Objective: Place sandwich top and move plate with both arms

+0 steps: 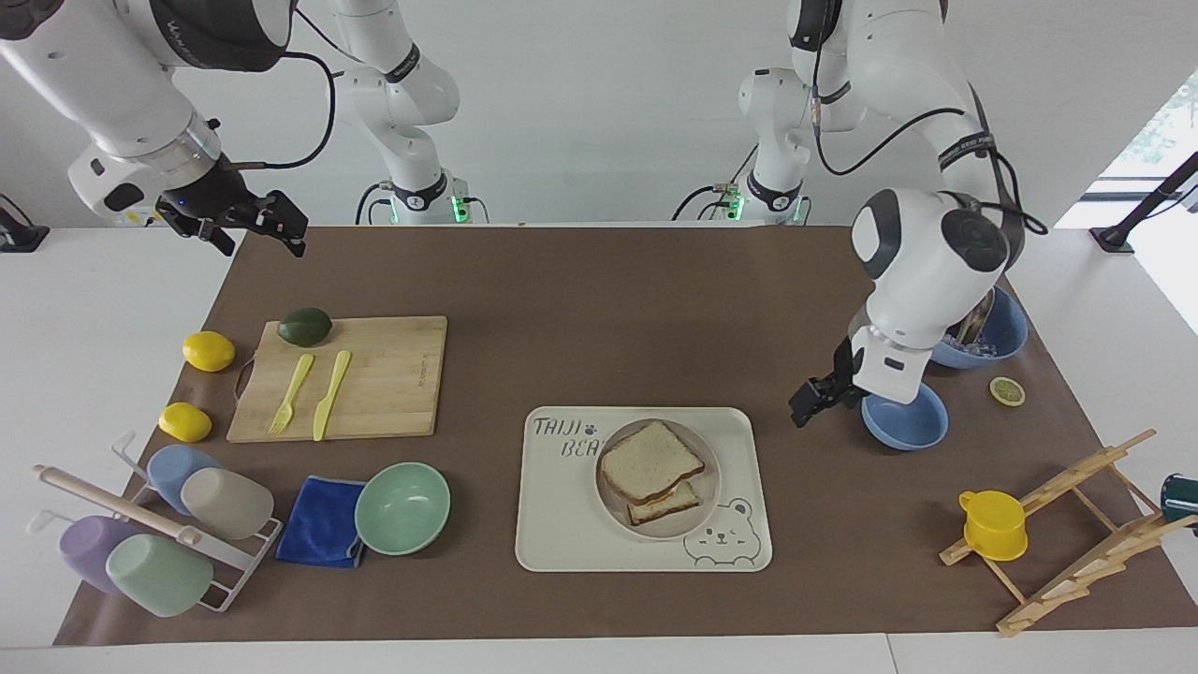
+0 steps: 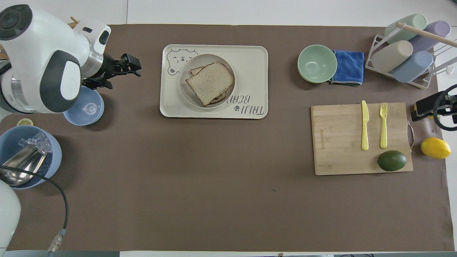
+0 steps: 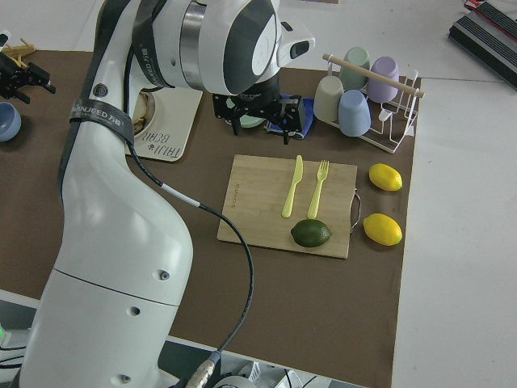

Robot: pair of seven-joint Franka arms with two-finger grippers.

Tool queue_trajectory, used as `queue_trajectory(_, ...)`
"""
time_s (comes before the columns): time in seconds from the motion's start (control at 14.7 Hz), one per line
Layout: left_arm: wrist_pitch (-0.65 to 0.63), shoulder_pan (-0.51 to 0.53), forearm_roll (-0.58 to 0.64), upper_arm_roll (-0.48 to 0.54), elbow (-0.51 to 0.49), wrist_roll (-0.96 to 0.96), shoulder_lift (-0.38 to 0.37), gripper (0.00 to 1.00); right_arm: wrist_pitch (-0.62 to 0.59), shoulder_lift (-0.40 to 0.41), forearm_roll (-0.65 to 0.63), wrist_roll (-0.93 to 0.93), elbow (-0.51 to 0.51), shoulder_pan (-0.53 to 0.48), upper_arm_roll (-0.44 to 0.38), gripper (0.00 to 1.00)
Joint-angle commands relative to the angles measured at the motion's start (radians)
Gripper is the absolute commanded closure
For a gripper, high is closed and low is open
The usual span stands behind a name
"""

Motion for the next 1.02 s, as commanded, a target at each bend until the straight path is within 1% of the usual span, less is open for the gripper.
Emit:
queue_trajectory(0.0,-0.133,0.027,0.071,-0.005,-0.025,0.118,-0.122,0.0,0.014,-0.033,0.022,-0.002,-0.024,0.01,0.021,0.0)
queue_trajectory(0.07,-0.179,0.048,0.072,-0.005,-0.026,0.162,-0.162,0.0,0.018,-0.034,0.061,-0.009,-0.024,0.005,0.023,0.0)
queue_trajectory(0.2,-0.261,0.073,0.072,-0.005,-0.028,0.205,-0.23,0.0,0.096,-0.034,0.17,-0.005,-0.041,0.004,0.021,0.0)
queue_trajectory(0.27,-0.308,0.076,0.073,-0.005,-0.029,0.224,-0.261,0.0,0.121,-0.033,0.186,-0.005,-0.049,0.011,0.023,0.0)
queue_trajectory(0.34,-0.342,0.076,0.076,-0.003,-0.031,0.23,-0.285,0.0,0.135,-0.025,0.204,-0.003,-0.049,0.014,0.041,0.0)
queue_trajectory(0.48,-0.416,0.088,0.076,-0.007,-0.029,0.232,-0.336,0.0,0.162,0.016,0.236,0.0,-0.032,0.042,0.065,0.0)
queue_trajectory(0.68,-0.525,0.087,0.076,-0.011,-0.034,0.232,-0.384,0.0,0.166,0.079,0.214,0.038,-0.003,0.088,0.07,0.0)
queue_trajectory(0.75,-0.552,0.088,0.076,-0.019,-0.054,0.235,-0.391,0.0,0.138,0.085,0.156,0.038,0.037,0.108,0.07,0.0)
queue_trajectory(0.82,-0.552,0.088,0.076,-0.026,-0.077,0.245,-0.405,0.0,0.091,0.085,0.097,0.04,0.06,0.111,0.07,0.0)
queue_trajectory(0.89,-0.539,0.097,0.076,-0.045,-0.113,0.27,-0.416,0.0,0.066,0.084,0.071,0.04,0.063,0.099,0.067,0.0)
queue_trajectory(0.95,-0.519,0.142,0.076,-0.087,-0.134,0.288,-0.42,0.0,0.051,0.068,0.066,0.041,0.06,0.091,0.058,0.0)
